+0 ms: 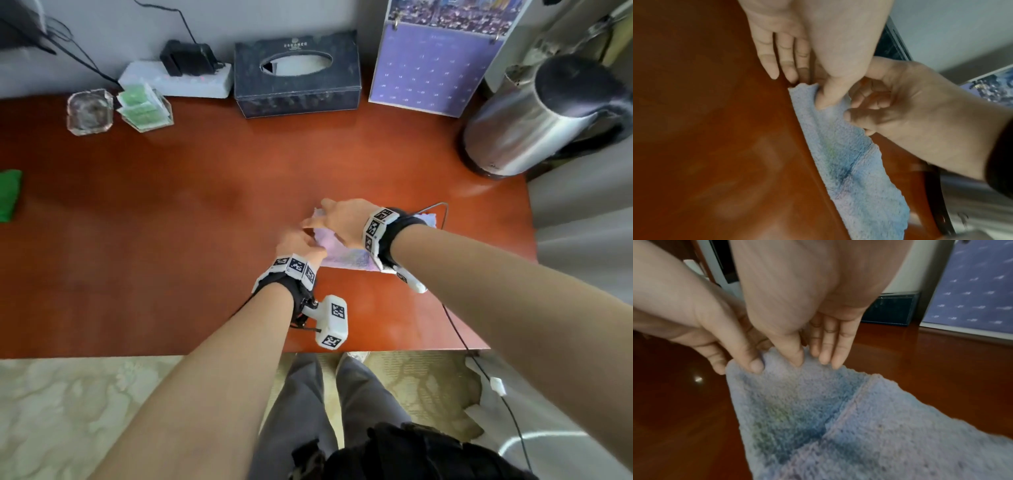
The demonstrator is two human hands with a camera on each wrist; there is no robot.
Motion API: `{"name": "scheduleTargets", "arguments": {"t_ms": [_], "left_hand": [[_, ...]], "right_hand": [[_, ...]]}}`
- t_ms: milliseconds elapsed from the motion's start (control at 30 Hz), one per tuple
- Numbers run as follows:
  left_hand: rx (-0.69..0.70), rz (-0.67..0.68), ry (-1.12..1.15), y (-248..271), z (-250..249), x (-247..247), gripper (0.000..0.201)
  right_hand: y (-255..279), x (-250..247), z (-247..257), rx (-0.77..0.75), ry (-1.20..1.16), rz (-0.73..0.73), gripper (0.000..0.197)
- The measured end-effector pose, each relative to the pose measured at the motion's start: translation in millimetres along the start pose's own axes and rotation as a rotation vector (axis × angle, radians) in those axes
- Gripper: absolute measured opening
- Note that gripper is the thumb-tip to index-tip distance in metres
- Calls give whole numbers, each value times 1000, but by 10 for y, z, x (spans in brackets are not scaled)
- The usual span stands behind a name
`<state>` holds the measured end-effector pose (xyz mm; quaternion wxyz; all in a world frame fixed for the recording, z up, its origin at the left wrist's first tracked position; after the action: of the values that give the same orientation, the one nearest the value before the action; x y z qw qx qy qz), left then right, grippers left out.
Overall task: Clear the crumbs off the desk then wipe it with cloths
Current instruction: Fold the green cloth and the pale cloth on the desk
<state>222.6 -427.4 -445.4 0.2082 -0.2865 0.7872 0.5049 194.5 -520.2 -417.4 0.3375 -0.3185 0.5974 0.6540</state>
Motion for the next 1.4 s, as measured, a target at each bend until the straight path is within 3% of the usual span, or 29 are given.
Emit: {"name": "scheduleTargets", "arguments": {"t_ms": [133, 300, 467, 633, 767, 1000, 1233, 1400], "left_hand": [[81, -5, 113, 34, -38, 19, 6], [150, 29, 313, 152, -265, 48, 11], [311, 113, 321, 370, -832, 266, 17], [430, 142, 207, 620, -1297, 633, 20], [518, 182, 123, 745, -1491, 892, 18], [504, 265, 67, 727, -1297, 1052, 20], [561, 42, -55, 593, -1160, 740, 28], [569, 66, -217, 490, -1123, 875, 47]], "right_hand": [[-13, -21, 37, -13, 3, -26, 42], [236, -114, -309, 164, -159, -79, 29], [712, -3, -794, 336, -387, -170, 34], [1291, 276, -1161, 507, -428, -196, 31], [1621, 540, -1340, 581, -506, -177, 40], [1744, 859, -1234, 565, -450, -72, 51], [1756, 957, -1263, 606, -551, -159, 47], [1812, 1084, -1329, 688, -645, -202, 39]]}}
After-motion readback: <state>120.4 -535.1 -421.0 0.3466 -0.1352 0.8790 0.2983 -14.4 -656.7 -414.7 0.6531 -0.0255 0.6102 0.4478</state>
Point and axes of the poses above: each hand's wrist, its own y-axis away from the middle knuckle, its own x-axis out of the palm, z = x × y, the point moved 10 cm from there along -y, towards the middle knuckle, and after that the axes turned 4 degrees about y, right-handed, at the moved point
